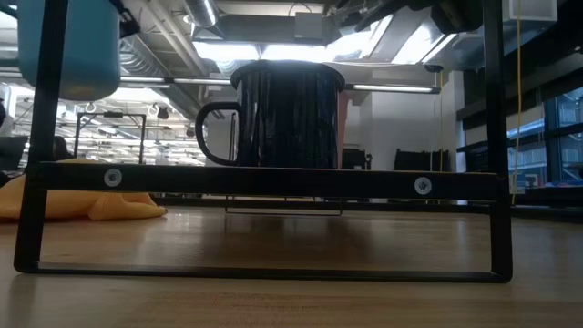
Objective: Stack small to large cups/mugs on shelf
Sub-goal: Put the blue mug on the shelf
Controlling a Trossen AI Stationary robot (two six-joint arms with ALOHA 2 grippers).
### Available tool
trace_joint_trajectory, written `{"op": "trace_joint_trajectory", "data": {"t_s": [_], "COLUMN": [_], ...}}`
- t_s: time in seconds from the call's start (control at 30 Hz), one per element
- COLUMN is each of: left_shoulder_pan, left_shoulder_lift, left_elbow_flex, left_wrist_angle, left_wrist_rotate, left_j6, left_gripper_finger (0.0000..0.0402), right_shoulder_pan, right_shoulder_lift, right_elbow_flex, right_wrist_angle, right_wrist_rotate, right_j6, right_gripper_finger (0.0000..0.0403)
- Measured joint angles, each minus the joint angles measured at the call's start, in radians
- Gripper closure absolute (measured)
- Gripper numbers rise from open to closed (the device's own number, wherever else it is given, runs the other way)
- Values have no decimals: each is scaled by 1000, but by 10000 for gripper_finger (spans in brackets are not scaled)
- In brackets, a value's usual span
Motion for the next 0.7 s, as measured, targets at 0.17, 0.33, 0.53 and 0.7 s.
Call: {"op": "trace_joint_trajectory", "data": {"t_s": [0.17,0.33,0.53,0.7], "left_shoulder_pan": [-128,-262,-397,-469], "left_shoulder_lift": [85,126,118,178], "left_elbow_flex": [-31,-162,-213,-216], "left_wrist_angle": [86,215,339,344], "left_wrist_rotate": [-25,-49,-118,-131], "left_j6": [-63,-149,-228,-246], "left_gripper_finger": [401,401,401,402], "right_shoulder_pan": [0,0,0,0], "right_shoulder_lift": [0,0,0,0], "right_elbow_flex": [0,0,0,0], "right_wrist_angle": [0,0,-1,-16], "right_wrist_rotate": [0,0,-13,-32], "right_j6": [19,33,33,32], "right_gripper_finger": [276,276,276,276]}}
